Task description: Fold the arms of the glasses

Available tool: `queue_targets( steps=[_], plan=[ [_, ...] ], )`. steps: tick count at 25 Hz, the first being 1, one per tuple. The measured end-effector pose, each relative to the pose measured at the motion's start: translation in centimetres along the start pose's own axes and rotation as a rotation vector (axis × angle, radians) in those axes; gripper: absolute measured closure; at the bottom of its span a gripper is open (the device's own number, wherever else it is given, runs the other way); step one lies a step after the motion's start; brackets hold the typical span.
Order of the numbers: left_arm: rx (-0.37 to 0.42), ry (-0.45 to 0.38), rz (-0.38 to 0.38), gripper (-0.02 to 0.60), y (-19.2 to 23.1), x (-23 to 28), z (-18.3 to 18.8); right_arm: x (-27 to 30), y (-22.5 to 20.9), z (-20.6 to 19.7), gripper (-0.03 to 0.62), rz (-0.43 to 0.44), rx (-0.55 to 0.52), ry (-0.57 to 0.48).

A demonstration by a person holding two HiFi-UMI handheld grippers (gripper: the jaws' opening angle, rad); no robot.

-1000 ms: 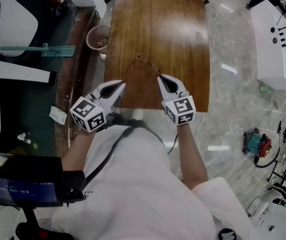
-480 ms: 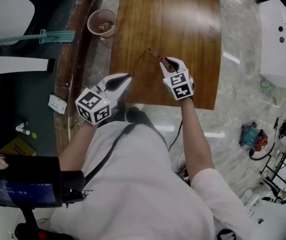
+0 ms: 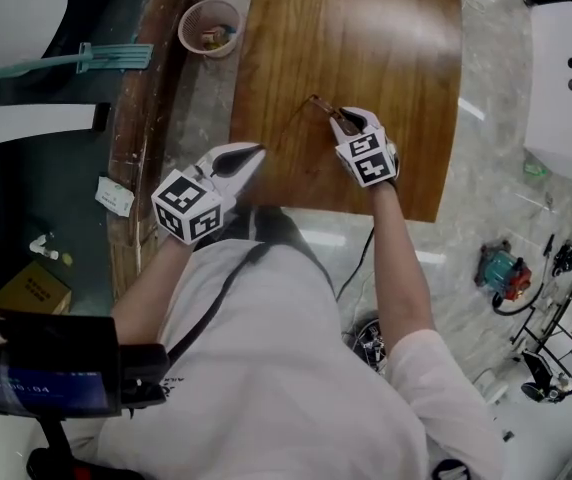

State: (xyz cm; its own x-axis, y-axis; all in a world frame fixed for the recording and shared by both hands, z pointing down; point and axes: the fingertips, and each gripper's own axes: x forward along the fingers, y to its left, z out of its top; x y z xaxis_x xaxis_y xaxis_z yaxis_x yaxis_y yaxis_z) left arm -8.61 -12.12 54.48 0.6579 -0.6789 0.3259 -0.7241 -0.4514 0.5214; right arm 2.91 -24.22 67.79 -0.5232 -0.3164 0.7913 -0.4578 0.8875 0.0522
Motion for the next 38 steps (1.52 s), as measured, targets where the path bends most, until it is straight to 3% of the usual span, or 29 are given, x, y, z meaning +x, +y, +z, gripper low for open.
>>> queue_targets(
  steps=[6,9,19,22,25,28,31,32,34,36,38],
  plan=[
    [0.001,0.003,0.003,0.575,0.9,0.1,0.4,0.6,-0.3,0.1,0.555,0.029,0.025,-0.012],
    [0.011,0.003,-0.001,0.575,0.8,-0.1,0.6,-0.3,-0.2,1.2,0.563,0.032,0.055,-0.067],
    [0.057,0.042,-0.063,0.543,-2.0,-0.7,0.6,-10.3,-2.0,6.0,0.565,-0.061,0.407,-0.456],
    [0.069,-0.012,-0.059,0.541,-2.2,-1.2,3.0,-14.0,-1.8,7.2,0.565,-0.047,0.466,-0.574],
    [0.077,-0.112,-0.056,0.56,-1.9,-2.1,7.8,-17.5,-1.1,8.0,0.565,-0.039,0.474,-0.657],
    [0.109,-0.134,-0.15,0.558,-3.5,-2.5,11.9,-20.5,-0.4,8.6,0.565,-0.023,0.504,-0.741],
    [0.218,-0.045,-0.305,0.442,-8.2,-1.9,13.3,-23.1,0.8,9.0,0.565,-0.003,0.502,-0.799],
    [0.267,-0.014,-0.343,0.439,-9.6,-1.7,13.4,-23.7,1.0,9.0,0.565,-0.006,0.499,-0.81],
    [0.339,0.029,-0.391,0.469,-11.5,-1.4,13.2,-24.2,1.4,8.8,0.565,-0.019,0.497,-0.82],
    [0.36,0.055,-0.421,0.544,-12.4,-1.2,12.5,-24.6,1.7,8.5,0.565,-0.032,0.499,-0.824],
    [0.36,0.085,-0.447,0.552,-12.9,-0.9,11.5,-25.0,1.7,8.1,0.565,-0.051,0.501,-0.823]
  ],
)
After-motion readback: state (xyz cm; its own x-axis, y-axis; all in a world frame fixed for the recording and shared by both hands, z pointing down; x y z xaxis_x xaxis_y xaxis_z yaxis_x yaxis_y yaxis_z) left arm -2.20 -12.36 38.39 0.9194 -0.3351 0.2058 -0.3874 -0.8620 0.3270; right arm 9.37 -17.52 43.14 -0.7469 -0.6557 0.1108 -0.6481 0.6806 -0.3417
